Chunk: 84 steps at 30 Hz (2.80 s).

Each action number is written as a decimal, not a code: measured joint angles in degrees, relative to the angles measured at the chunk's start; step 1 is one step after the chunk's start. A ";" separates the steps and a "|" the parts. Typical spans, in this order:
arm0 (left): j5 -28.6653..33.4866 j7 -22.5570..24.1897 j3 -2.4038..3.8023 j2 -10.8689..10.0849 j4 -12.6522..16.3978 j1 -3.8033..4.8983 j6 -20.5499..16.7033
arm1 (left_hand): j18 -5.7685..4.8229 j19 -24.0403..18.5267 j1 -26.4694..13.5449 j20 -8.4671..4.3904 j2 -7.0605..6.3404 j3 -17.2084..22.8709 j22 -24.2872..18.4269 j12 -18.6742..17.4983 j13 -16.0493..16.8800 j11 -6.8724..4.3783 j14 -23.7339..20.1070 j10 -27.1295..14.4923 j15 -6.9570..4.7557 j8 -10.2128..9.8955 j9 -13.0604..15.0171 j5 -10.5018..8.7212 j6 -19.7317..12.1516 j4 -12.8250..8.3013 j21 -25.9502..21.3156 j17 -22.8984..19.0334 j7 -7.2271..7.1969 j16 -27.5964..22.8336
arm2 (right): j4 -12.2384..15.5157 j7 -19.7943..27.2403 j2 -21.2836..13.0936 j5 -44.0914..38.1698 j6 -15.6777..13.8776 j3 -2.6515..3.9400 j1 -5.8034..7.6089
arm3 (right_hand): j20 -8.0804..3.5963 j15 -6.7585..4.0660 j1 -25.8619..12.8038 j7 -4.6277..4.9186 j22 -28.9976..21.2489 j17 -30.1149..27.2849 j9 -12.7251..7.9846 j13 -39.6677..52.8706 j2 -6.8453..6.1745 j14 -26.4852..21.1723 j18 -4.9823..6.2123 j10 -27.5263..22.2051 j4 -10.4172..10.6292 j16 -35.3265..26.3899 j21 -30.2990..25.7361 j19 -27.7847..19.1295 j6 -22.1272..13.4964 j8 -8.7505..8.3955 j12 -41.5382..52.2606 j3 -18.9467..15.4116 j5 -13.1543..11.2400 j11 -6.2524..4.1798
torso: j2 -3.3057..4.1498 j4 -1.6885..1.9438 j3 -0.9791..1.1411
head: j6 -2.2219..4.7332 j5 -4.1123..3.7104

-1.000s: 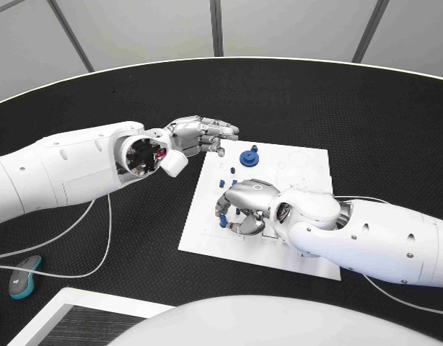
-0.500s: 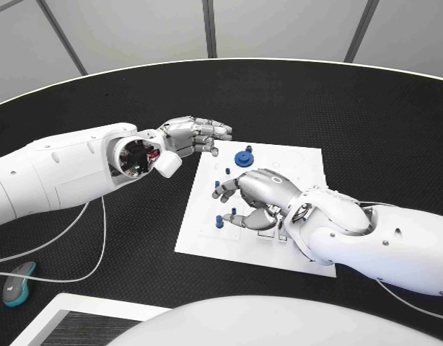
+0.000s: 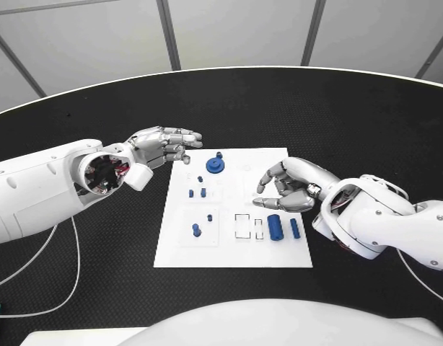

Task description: Assemble the parts on the task board

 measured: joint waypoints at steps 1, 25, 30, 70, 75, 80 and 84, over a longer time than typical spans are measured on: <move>0.00 -0.01 0.00 -0.02 -0.01 -0.02 0.02 | 0.00 0.00 0.00 0.00 0.00 0.00 0.00 0.00 0.00 0.00 0.00 0.00 0.00 0.00 0.00 0.00 0.00 0.00 0.00 0.00 0.00 0.00 | 0.25 -0.77 -0.92 0.18 -0.23 -0.09 -0.27 | 0.00 0.00 0.29 -0.02 0.00 0.00 0.64 2.58 0.29 0.00 0.00 0.65 0.81 0.50 0.80 0.00 -0.57 0.54 2.75 -0.81 0.44 0.01 | -0.07 -0.13 0.02 | 0.02 -0.47; 0.00 -0.10 -0.01 -0.60 0.10 -0.41 0.38 | 0.00 0.00 0.00 0.00 0.00 -0.16 0.02 0.00 0.00 0.00 0.00 0.00 0.00 0.00 -0.01 0.00 0.00 0.16 0.00 0.01 0.00 0.00 | -0.02 -15.76 -1.64 -2.73 -1.04 -1.41 -3.58 | 0.00 0.01 -0.41 0.00 -0.01 -0.02 4.31 4.28 2.46 0.00 -0.87 1.96 4.08 2.12 4.07 0.00 -3.40 3.47 9.24 -9.17 3.22 0.10 | -0.36 -0.88 0.09 | -0.43 -3.07; 0.00 -0.10 -0.01 -0.72 0.22 -0.41 0.43 | 0.00 0.00 0.00 0.00 0.00 -0.16 0.02 0.00 -0.01 0.00 0.00 0.00 0.00 0.00 -0.02 0.00 0.00 0.16 0.00 0.01 0.00 0.00 | -0.81 -16.37 -0.41 -2.74 -0.29 -1.43 -3.92 | 0.01 0.02 -0.65 0.20 -0.02 -0.02 4.46 4.27 2.69 0.01 -0.87 1.96 4.00 2.45 4.07 0.00 -3.60 3.58 9.24 -9.89 3.31 0.09 | -0.29 -0.89 0.05 | -0.54 -2.93; 0.00 -0.59 -0.01 -1.88 0.92 -0.40 0.55 | 0.00 0.00 0.00 0.00 0.00 -0.16 -0.08 0.00 -0.01 0.13 0.00 -0.12 0.00 0.00 0.07 0.00 0.00 0.16 0.00 -0.08 0.00 0.00 | -4.57 -18.39 4.14 -6.21 4.64 -1.45 -7.37 | 0.01 0.03 -1.23 0.01 -0.03 -0.04 14.85 4.25 4.03 0.00 -0.87 1.95 4.01 2.50 4.44 0.00 -3.80 4.80 9.23 -12.54 3.85 0.09 | -0.05 -0.93 0.14 | -0.71 -2.03; 0.00 -0.70 -0.01 -1.82 0.89 -0.40 0.57 | 0.00 0.00 0.00 0.00 0.00 -0.16 -0.08 0.00 -0.01 0.21 0.00 -0.21 0.00 0.00 0.07 0.00 0.00 0.16 0.00 -0.08 0.00 0.00 | -4.35 -18.47 4.17 -6.59 4.49 -1.44 -7.46 | 0.01 0.03 -0.50 0.03 -0.03 -0.04 14.85 4.25 4.76 0.00 -0.86 1.95 3.85 2.50 4.51 0.00 -3.83 4.59 9.24 -12.70 5.54 0.10 | -0.08 -0.99 0.15 | -0.71 -2.08; 0.00 -0.77 -0.01 -1.77 0.87 -0.40 0.60 | 0.00 0.00 0.00 0.00 0.00 -0.16 -0.07 0.00 -0.01 0.21 0.00 -0.21 0.00 0.00 0.07 0.00 0.00 0.16 0.00 -0.08 0.00 0.00 | -3.95 -18.40 4.10 -6.71 3.99 -1.44 -7.49 | 0.01 0.03 0.78 -0.11 -0.03 -0.04 12.34 4.24 5.11 0.00 -0.87 1.95 3.85 2.50 4.81 0.00 -3.68 4.92 9.24 -12.70 7.03 0.10 | -0.10 -1.04 0.15 | -0.71 -2.16; 0.00 -0.79 -0.01 -1.77 0.88 -0.40 0.61 | 0.00 0.00 0.00 0.00 0.00 -0.16 -0.07 0.00 -0.01 0.21 0.00 -0.21 0.00 0.00 0.06 0.00 0.00 0.16 0.00 -0.08 0.00 0.00 | -3.37 -18.14 3.89 -6.75 2.76 -1.44 -7.50 | 0.01 0.03 4.05 -0.53 -0.04 -0.05 5.66 4.24 5.45 0.01 -0.86 1.94 3.19 2.53 5.47 0.00 -3.24 4.91 9.33 -10.86 7.30 0.10 | -0.10 -1.03 0.13 | -0.71 -2.16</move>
